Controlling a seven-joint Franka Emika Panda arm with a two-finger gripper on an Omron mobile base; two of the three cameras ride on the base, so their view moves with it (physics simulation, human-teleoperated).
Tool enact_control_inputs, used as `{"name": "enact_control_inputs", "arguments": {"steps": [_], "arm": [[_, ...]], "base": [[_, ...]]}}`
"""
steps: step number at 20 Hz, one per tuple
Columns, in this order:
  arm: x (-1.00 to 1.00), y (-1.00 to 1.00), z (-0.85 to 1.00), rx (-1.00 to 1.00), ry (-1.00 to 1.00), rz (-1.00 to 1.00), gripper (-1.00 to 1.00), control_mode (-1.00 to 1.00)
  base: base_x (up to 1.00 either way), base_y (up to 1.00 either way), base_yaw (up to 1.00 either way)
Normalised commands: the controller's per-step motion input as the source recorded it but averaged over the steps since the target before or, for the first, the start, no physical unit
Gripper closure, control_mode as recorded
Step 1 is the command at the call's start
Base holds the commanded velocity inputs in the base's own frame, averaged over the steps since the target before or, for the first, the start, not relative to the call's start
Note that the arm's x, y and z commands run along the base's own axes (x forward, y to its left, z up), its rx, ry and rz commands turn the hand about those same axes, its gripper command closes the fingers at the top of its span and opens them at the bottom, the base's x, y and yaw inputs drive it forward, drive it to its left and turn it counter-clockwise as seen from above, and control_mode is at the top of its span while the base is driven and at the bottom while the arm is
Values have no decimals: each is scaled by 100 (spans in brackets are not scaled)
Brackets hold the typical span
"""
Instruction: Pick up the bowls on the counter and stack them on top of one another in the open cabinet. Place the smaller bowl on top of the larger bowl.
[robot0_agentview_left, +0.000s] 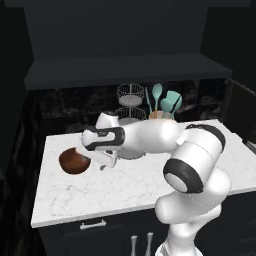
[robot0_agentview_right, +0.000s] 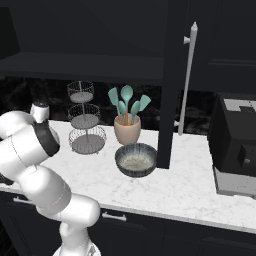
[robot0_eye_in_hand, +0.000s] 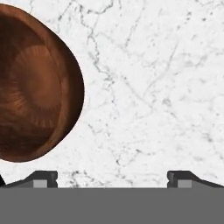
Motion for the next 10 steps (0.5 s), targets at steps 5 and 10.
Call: {"name": "enact_control_inputs", "arguments": {"steps": [5,10], "arm": [[26,19,-44,-4,1,-1,-100,-100],[22,8,-26,-1,0,0,-100,-100]], "base": [[0,0,0],[0,0,0]]}}
